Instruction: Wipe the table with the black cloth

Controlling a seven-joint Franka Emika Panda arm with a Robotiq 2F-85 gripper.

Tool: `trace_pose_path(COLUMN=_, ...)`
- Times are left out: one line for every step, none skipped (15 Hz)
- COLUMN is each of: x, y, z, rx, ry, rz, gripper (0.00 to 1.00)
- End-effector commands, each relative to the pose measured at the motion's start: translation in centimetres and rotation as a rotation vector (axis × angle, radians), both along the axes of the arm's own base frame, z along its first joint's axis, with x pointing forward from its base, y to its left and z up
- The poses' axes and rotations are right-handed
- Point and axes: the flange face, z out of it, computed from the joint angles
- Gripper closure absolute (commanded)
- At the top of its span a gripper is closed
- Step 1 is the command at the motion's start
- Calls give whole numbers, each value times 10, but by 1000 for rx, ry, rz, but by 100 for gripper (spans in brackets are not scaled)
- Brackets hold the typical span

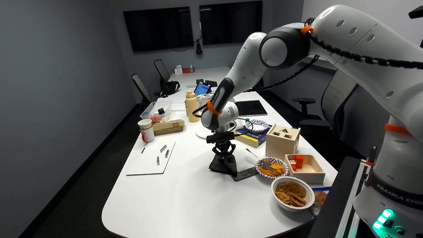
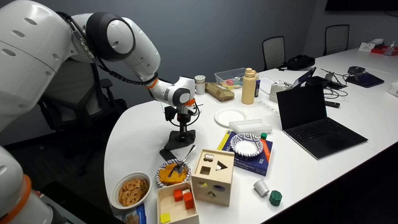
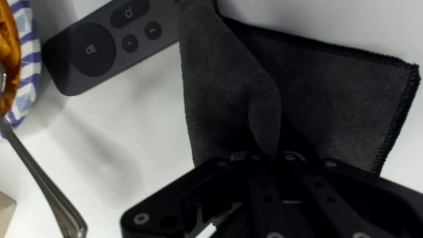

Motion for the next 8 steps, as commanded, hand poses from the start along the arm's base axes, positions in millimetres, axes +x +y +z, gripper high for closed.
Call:
trace_pose_path(x=-42, y=-36, z=-23, rx=-48, ry=40, rz=-102, gripper=99)
trace_pose_path(x=-47, y=-46, z=-26, rx=-49, ry=35, rz=-131, gripper=99)
trace_pose_path(x=-51, y=-54, z=-27, rx=-55, ry=28, rz=-167, gripper=99)
trace_pose_path(x=-52, y=-62, z=-29, rx=-51, ry=12, rz=-198, gripper=99)
trace_pose_path(x=-52, y=-69, z=-30, rx=-48, ry=-2, rz=-225, gripper=99)
trace_pose_path(x=-52, y=-75, z=-30, rx=-43, ry=-16, rz=-250, gripper=99)
trace_pose_path(x=-50, y=-80, z=-30, rx=-41, ry=-25, rz=-269, gripper=99)
trace_pose_path(x=-46, y=-83, z=-30, rx=-40, ry=-34, rz=-281, gripper=99)
